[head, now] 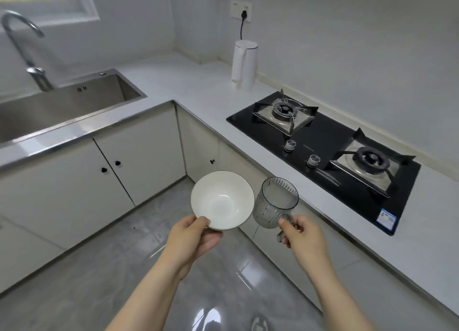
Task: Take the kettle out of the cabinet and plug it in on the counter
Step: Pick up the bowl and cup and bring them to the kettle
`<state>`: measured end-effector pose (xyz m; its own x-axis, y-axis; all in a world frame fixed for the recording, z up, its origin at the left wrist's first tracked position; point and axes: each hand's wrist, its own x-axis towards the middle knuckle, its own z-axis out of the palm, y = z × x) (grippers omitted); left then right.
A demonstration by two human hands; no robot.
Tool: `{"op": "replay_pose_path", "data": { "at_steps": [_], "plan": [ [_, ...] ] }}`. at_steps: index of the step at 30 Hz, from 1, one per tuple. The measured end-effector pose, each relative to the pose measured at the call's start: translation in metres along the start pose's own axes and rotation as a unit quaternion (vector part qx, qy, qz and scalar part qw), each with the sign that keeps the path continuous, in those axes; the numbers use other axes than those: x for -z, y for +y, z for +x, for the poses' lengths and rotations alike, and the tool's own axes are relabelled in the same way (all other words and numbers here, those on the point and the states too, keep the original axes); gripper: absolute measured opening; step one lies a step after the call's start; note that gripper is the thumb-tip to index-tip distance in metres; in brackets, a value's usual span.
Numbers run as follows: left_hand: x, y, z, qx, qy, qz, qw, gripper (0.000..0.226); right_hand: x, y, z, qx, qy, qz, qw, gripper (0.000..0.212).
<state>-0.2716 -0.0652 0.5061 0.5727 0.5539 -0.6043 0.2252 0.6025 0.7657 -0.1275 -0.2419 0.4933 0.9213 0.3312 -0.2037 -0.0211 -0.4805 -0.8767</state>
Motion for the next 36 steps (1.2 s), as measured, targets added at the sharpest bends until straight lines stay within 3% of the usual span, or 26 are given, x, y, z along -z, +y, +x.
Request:
{"op": "replay_pose_path", "data": {
  "at_steps": [8, 17, 28, 36],
  "plan": [
    [0.026, 0.032, 0.038, -0.005, 0.047, -0.030, 0.998, 0.017, -0.049, -0.044, 0.055, 0.040, -0.048, -0.017, 0.998, 0.013],
    [0.005, 0.099, 0.102, -0.036, 0.091, -0.024, 0.995, 0.017, -0.076, -0.100, 0.151, 0.082, -0.081, -0.018, 0.993, 0.021],
    [-0.025, 0.151, 0.180, -0.023, 0.076, -0.049, 0.996, 0.014, -0.083, -0.125, 0.233, 0.070, -0.070, -0.013, 0.995, 0.021],
    [-0.001, 0.210, 0.265, -0.015, 0.038, -0.031, 0.999, 0.017, -0.139, -0.160, 0.290, 0.049, -0.048, -0.006, 0.998, 0.017]
  ]
}}
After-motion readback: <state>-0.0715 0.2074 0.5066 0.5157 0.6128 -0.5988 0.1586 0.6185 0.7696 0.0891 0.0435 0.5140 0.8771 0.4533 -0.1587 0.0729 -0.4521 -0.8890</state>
